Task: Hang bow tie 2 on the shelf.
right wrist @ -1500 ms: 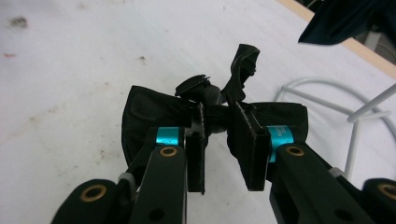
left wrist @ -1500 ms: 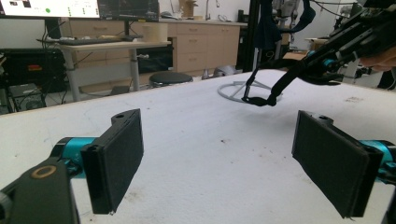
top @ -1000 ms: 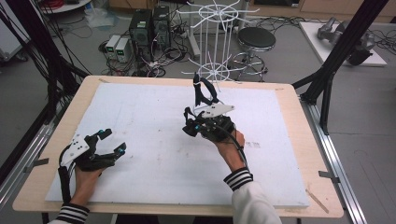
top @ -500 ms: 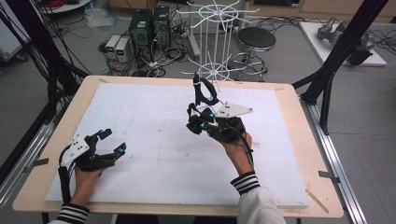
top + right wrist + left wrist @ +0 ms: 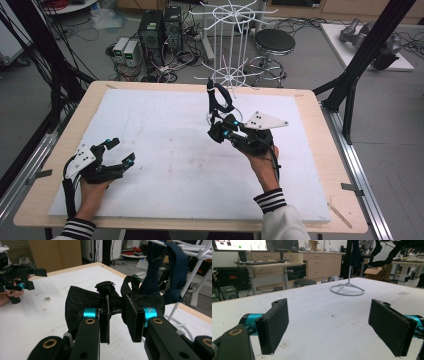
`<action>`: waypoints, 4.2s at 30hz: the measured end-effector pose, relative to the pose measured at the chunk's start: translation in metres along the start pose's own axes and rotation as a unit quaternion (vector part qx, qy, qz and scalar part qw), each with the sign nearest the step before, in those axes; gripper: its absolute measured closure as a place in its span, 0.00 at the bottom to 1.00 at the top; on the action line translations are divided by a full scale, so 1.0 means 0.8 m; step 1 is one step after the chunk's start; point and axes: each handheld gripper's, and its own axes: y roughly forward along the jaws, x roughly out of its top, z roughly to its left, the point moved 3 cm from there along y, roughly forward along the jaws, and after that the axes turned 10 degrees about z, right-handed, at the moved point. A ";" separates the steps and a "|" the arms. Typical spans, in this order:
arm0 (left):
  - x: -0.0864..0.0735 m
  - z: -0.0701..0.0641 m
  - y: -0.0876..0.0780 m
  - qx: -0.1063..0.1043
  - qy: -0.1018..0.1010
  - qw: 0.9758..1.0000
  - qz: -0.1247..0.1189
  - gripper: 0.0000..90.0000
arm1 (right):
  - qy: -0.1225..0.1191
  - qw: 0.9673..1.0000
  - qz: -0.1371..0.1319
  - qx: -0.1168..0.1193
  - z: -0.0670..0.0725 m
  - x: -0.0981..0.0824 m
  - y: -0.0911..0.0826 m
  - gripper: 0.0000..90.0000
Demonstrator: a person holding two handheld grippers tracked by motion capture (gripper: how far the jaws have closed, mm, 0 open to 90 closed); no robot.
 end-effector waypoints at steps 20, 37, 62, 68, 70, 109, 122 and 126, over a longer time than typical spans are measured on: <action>0.000 0.000 0.000 0.002 0.000 1.000 0.001 0.19 | -0.003 0.999 -0.043 -0.014 -0.005 0.021 -0.032 0.84; 0.000 0.000 0.000 0.001 0.000 1.000 0.001 0.19 | -0.002 0.998 -0.058 -0.034 -0.017 0.036 -0.050 0.84; 0.000 0.000 0.000 0.002 0.001 1.000 0.001 0.19 | 0.044 0.996 -0.072 -0.040 -0.048 0.029 -0.051 0.84; 0.000 0.000 0.000 0.002 0.001 1.000 0.001 0.19 | 0.056 0.994 -0.080 -0.040 -0.053 0.028 -0.050 0.84; 0.000 0.000 0.000 0.002 0.001 1.000 0.001 0.19 | 0.057 0.994 -0.080 -0.042 -0.055 0.028 -0.050 0.84; 0.000 0.000 0.000 0.001 0.000 1.000 0.000 0.19 | 0.081 0.992 -0.005 -0.096 -0.084 0.014 -0.012 0.83; 0.000 0.000 -0.001 0.003 0.000 1.000 -0.005 0.19 | 0.079 0.991 0.019 -0.104 -0.088 0.009 0.001 0.83; 0.000 0.000 -0.001 0.003 0.001 1.000 -0.004 0.19 | 0.070 0.991 0.024 -0.110 -0.088 0.009 0.001 0.80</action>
